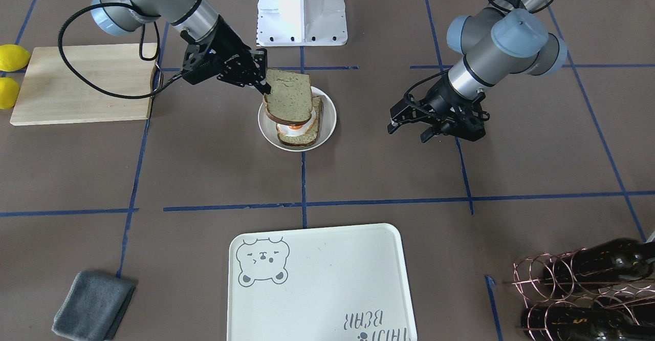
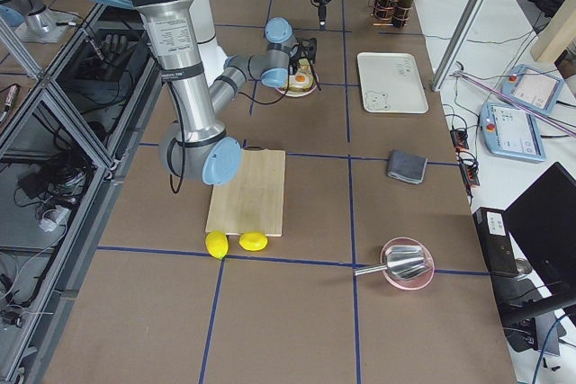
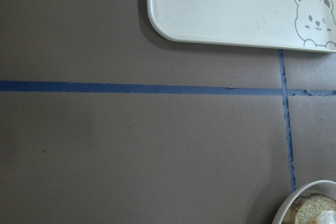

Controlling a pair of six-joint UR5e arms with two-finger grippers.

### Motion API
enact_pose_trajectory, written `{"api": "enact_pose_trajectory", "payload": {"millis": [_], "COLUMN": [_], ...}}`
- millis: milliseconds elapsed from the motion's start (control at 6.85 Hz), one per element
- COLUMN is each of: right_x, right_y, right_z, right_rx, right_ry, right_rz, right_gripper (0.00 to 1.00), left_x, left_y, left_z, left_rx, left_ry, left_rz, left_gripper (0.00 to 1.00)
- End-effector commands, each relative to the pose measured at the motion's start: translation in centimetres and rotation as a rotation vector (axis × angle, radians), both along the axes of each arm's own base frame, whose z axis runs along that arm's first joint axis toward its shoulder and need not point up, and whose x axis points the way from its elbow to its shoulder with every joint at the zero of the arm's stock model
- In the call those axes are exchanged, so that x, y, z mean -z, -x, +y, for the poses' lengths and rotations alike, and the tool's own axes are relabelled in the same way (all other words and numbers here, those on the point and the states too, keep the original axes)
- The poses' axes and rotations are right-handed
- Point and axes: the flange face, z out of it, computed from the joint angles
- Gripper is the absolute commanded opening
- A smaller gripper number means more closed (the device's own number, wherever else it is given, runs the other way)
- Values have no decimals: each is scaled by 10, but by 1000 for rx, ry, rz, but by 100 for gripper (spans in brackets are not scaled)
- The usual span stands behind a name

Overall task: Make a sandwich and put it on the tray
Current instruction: 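Lay the bread on the egg toast while the left arm approaches the plate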

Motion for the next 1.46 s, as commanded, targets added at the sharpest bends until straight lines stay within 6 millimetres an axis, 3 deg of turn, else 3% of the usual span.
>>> {"api": "enact_pose_trajectory", "payload": {"millis": [0,292,730,876,1022,1168,1314], "right_x": [-11,-19,-26,-22,-21,-10,2], "right_y": [33,61,61,56,53,41,16], "right_z": [-1,-15,-19,-20,-22,-24,-39], "right_rx": [4,-12,-9,-10,-17,-27,-31], "right_ry": [13,23,17,15,13,6,9], "right_rz": [38,74,87,78,75,56,32], "right_gripper": [0,0,0,30,99,100,100], "left_x": [6,5,9,11,11,15,24], "left_y": [-3,-3,-3,-4,-9,-23,-46], "left_z": [-1,-1,-1,-2,-6,-7,13], "left_rx": [-2,-3,-4,-4,-2,-16,-37], "left_ry": [-5,-5,-10,-12,-8,1,53], "left_rz": [7,6,12,14,10,11,29], "left_gripper": [100,100,100,100,100,100,100]}}
